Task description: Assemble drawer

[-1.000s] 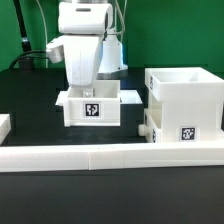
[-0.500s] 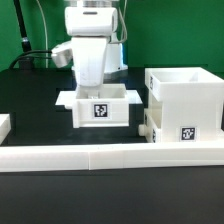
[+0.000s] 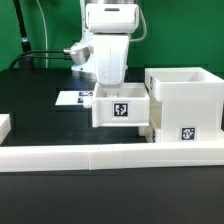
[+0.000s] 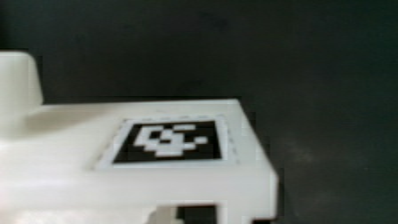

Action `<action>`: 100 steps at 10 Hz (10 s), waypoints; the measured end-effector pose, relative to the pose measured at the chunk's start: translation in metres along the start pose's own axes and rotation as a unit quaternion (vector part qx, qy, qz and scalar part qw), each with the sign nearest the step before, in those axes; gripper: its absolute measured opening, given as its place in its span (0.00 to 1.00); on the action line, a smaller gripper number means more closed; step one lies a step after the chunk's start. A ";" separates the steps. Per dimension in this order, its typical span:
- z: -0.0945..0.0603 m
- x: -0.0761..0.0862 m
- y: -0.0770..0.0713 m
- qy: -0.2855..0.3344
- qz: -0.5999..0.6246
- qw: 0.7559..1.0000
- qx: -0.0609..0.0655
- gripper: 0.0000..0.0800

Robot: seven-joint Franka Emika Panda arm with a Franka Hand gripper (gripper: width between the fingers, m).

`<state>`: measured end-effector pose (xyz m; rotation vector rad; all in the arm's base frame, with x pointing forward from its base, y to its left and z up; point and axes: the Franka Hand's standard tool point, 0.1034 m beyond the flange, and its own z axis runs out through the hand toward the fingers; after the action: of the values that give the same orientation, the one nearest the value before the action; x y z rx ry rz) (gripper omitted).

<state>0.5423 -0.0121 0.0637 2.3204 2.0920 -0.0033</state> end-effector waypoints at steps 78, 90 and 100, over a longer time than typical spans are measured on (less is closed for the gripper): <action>0.007 0.002 -0.005 -0.022 -0.091 0.996 0.012 0.06; 0.006 0.008 -0.008 -0.028 -0.130 0.991 0.010 0.06; 0.006 0.032 -0.009 -0.023 -0.055 0.998 0.001 0.06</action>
Offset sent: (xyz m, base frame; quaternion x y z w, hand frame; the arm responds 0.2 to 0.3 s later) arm -0.0032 0.0124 -0.0018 -0.0052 0.0043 -0.0182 0.9998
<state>0.5364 0.0203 0.0570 2.1807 2.1952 -0.0587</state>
